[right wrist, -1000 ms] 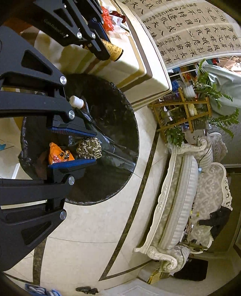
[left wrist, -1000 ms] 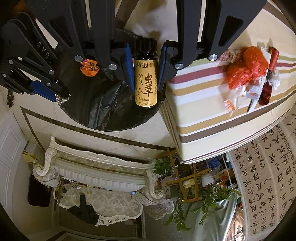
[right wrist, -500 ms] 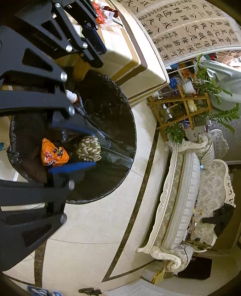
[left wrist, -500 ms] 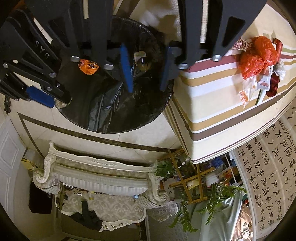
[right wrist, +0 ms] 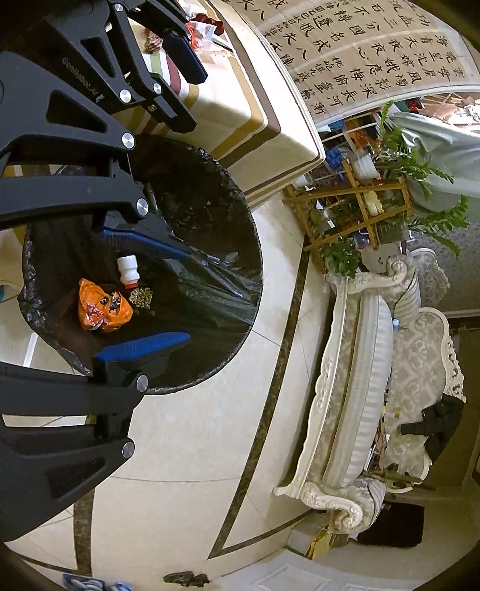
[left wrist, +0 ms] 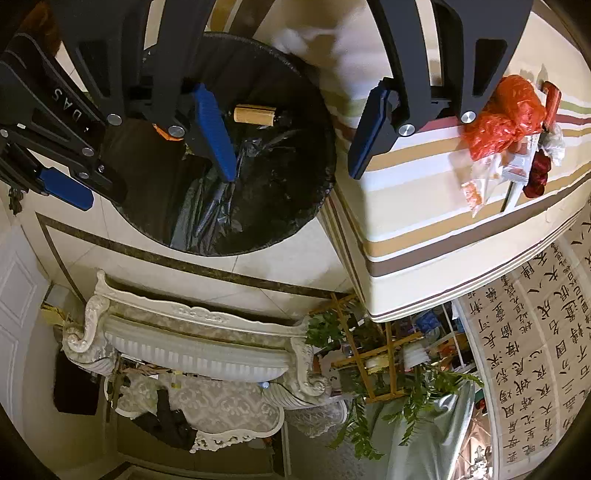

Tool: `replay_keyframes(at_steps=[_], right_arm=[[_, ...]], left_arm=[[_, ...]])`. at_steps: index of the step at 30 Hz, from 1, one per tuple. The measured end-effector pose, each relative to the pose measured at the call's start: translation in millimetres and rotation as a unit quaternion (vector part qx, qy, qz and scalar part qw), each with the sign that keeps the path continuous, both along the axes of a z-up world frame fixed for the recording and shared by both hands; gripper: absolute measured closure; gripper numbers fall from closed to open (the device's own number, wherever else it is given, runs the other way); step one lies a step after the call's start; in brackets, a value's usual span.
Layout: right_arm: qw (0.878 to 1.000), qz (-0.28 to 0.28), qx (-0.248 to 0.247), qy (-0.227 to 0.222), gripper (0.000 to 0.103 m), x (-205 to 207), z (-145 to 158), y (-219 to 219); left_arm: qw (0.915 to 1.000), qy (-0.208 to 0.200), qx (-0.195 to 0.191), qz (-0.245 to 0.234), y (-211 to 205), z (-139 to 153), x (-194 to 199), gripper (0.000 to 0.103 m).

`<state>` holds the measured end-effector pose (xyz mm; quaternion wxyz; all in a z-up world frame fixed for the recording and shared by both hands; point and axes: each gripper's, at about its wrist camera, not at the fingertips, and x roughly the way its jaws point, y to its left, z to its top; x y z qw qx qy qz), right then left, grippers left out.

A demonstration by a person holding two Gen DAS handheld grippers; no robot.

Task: Collect trash
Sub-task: 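Carry the bottle and scrubber over the black bin and open both tools, then grasp the red plastic bag with the right tool while the left tool returns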

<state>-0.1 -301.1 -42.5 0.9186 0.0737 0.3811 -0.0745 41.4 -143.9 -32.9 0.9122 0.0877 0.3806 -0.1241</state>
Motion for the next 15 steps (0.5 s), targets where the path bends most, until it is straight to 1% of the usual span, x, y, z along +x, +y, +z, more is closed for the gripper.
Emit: replay_keyframes(at_steps=[2, 5, 10, 15], right_arm=[[1.000, 0.000, 0.001, 0.000, 0.062, 0, 0, 0], [1.000, 0.001, 0.002, -0.002, 0.053, -1, 2, 4], [1.000, 0.012, 0.006, -0.004, 0.053, -2, 6, 18], [1.000, 0.029, 0.008, -0.005, 0.052, -3, 8, 38]], left_arm=[[1.0000, -0.003, 0.000, 0.003, 3, 2, -2, 0.039], [0.9999, -0.009, 0.001, 0.008, 10, 5, -4, 0.037], [0.9995, -0.020, 0.003, 0.022, 27, 12, -9, 0.036], [0.9988, -0.023, 0.002, 0.042, 54, 17, -15, 0.036]])
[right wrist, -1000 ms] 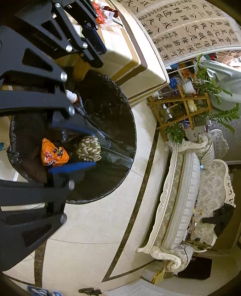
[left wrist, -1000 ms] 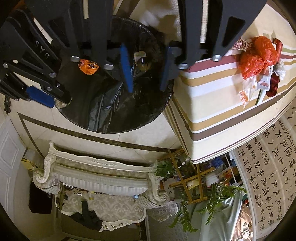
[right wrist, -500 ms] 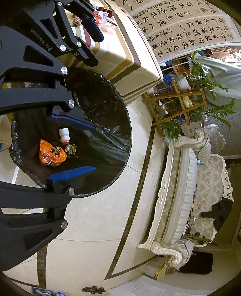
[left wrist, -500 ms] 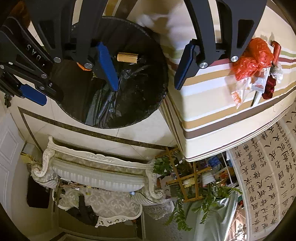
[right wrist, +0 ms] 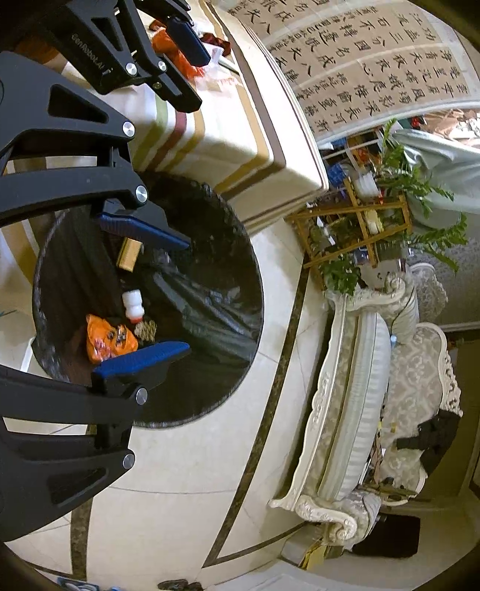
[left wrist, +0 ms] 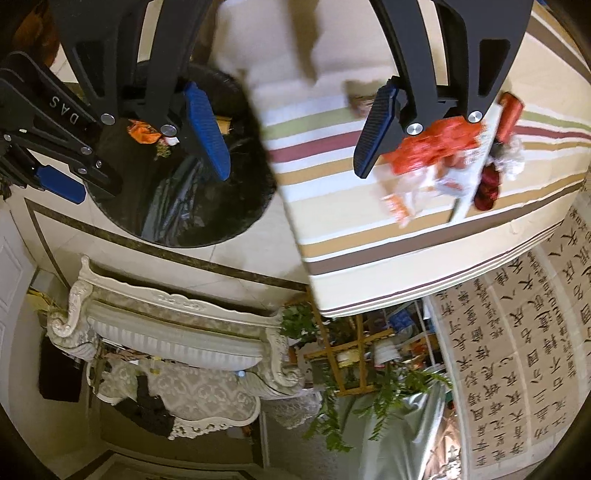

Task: Collect trash
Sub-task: 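Grasp the red plastic bag with the right tool while the left tool returns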

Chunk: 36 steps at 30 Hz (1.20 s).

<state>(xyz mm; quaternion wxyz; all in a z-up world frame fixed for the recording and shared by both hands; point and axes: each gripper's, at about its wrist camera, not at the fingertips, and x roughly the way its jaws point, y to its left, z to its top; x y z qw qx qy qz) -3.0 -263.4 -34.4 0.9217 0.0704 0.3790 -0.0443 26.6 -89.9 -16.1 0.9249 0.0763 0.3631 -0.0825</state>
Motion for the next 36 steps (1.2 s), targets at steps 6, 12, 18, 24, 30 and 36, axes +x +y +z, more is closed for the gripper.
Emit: replay_keyframes(at_steps=[6, 12, 18, 24, 30, 36], right_arm=[[1.000, 0.031, 0.001, -0.002, 0.052, 0, 5, 34], [0.998, 0.067, -0.003, -0.007, 0.052, 1, 11, 72], [0.994, 0.104, -0.012, -0.010, 0.052, 1, 17, 112], [0.991, 0.133, -0.018, -0.002, 0.052, 4, 15, 143], [0.986, 0.163, -0.017, -0.008, 0.052, 4, 24, 174], [0.979, 0.201, -0.018, -0.014, 0.041, 5, 29, 209]], left_arm=[[0.9995, -0.007, -0.002, 0.032, 41, 7, -10, 0.035], [0.9972, -0.018, -0.003, 0.073, 84, 13, -20, 0.035], [0.9916, -0.023, -0.004, 0.127, 137, 14, -23, 0.034], [0.9844, -0.015, -0.006, 0.175, 183, 8, -25, 0.034], [0.9790, -0.010, -0.008, 0.204, 210, 5, -27, 0.034], [0.9762, -0.008, -0.014, 0.216, 227, 1, -31, 0.034]])
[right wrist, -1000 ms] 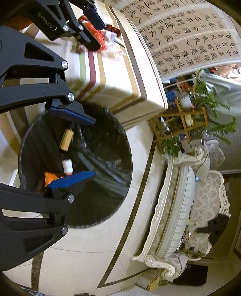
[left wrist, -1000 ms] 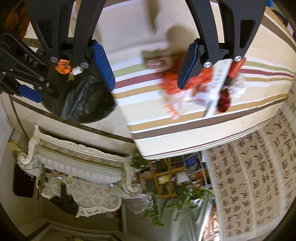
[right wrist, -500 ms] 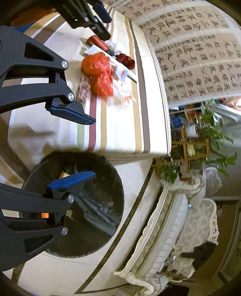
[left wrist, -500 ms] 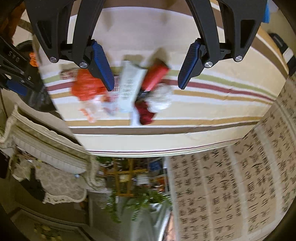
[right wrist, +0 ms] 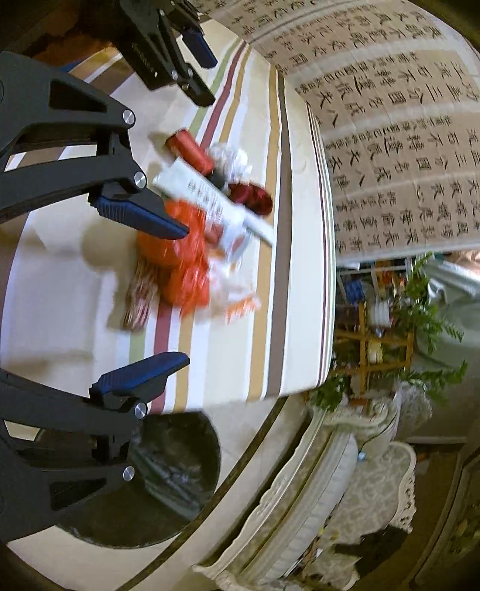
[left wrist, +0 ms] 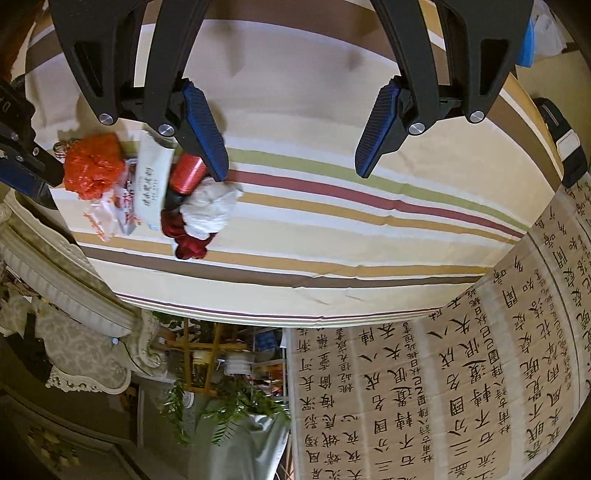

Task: Collect trash
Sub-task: 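Grasp the red plastic bag with the right tool while the left tool returns, then grasp the red cylinder bottle with the left tool while the right tool holds the red bag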

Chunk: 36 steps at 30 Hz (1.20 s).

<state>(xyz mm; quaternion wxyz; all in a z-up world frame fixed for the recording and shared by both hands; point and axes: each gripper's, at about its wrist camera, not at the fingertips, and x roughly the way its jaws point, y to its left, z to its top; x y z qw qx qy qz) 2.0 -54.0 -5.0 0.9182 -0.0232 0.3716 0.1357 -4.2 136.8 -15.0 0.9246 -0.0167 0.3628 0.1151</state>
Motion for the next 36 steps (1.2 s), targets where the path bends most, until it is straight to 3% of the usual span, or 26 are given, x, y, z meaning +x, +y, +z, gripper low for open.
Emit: replay_keyframes(at_steps=[11, 13, 15, 28, 36], right_arm=[[0.999, 0.017, -0.029, 0.025, 0.040, 9, -18, 38], [0.999, 0.015, -0.030, 0.027, 0.045, 10, -20, 39], [0.999, 0.016, -0.032, 0.025, 0.064, 10, -18, 41], [1.000, 0.002, -0.025, -0.002, 0.064, 3, -2, 17], [0.999, -0.031, -0.016, 0.003, 0.064, 10, -6, -19]], left_arm=[[0.9998, 0.013, -0.008, -0.014, 7, -9, 5, 0.030], [0.9996, 0.014, -0.013, -0.019, 8, -11, 7, 0.030], [0.9995, 0.016, -0.016, -0.024, 8, -11, 9, 0.030], [0.9966, 0.033, -0.030, -0.070, -15, -16, 27, 0.030], [0.9933, 0.063, -0.023, -0.094, -28, -28, 42, 0.053]])
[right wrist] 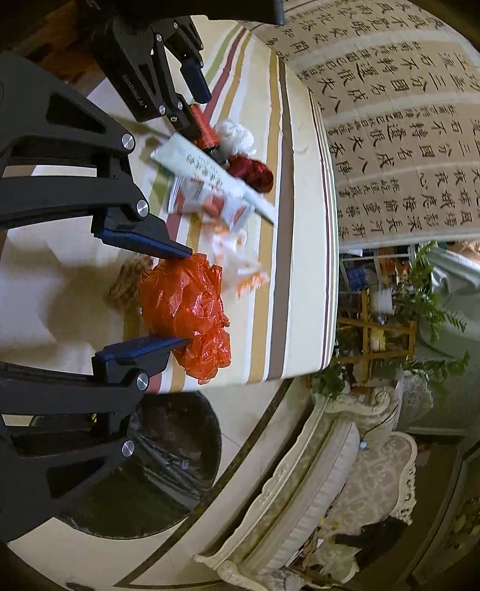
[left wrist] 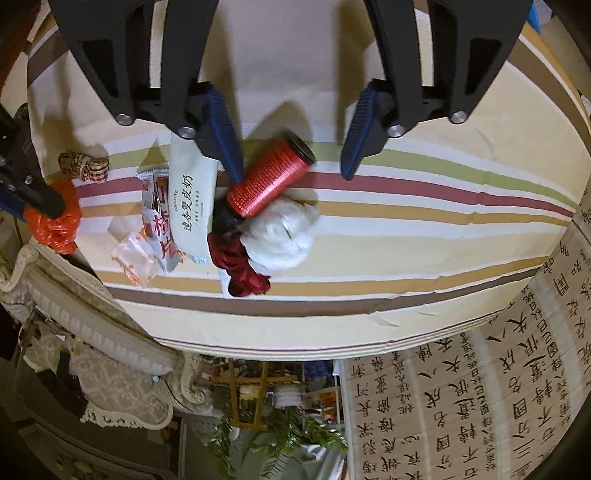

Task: Collect trash
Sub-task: 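Grasp the red cylinder bottle with the left tool while the right tool holds the red bag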

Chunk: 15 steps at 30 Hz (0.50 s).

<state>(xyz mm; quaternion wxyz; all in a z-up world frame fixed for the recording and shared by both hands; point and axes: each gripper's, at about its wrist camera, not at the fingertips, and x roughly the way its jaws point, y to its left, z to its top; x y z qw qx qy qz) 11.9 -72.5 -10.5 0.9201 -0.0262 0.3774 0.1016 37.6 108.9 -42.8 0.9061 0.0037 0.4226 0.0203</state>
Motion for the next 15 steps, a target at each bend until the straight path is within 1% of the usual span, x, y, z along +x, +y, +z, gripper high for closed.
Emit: replay_keyframes(at_steps=[3, 5, 9, 12, 15], right_arm=[[1.000, -0.005, 0.005, 0.003, 0.064, 2, -3, -8], [1.000, -0.007, 0.008, 0.005, 0.064, 2, -4, -11], [1.000, -0.011, 0.013, 0.007, 0.064, 4, -6, -16], [1.000, -0.013, 0.017, 0.008, 0.064, 4, -9, -20], [1.000, -0.014, 0.019, 0.009, 0.064, 3, -10, -22]], left_arm=[[1.0000, 0.002, -0.004, -0.007, -1, 0, 3, 0.059], [0.9999, 0.003, -0.004, -0.012, -2, 0, 3, 0.060], [0.9997, 0.003, -0.002, -0.022, -6, -1, 1, 0.065], [0.9996, 0.004, 0.000, -0.029, -8, -1, -1, 0.067], [0.9996, 0.003, 0.000, -0.027, -7, -1, 0, 0.067]])
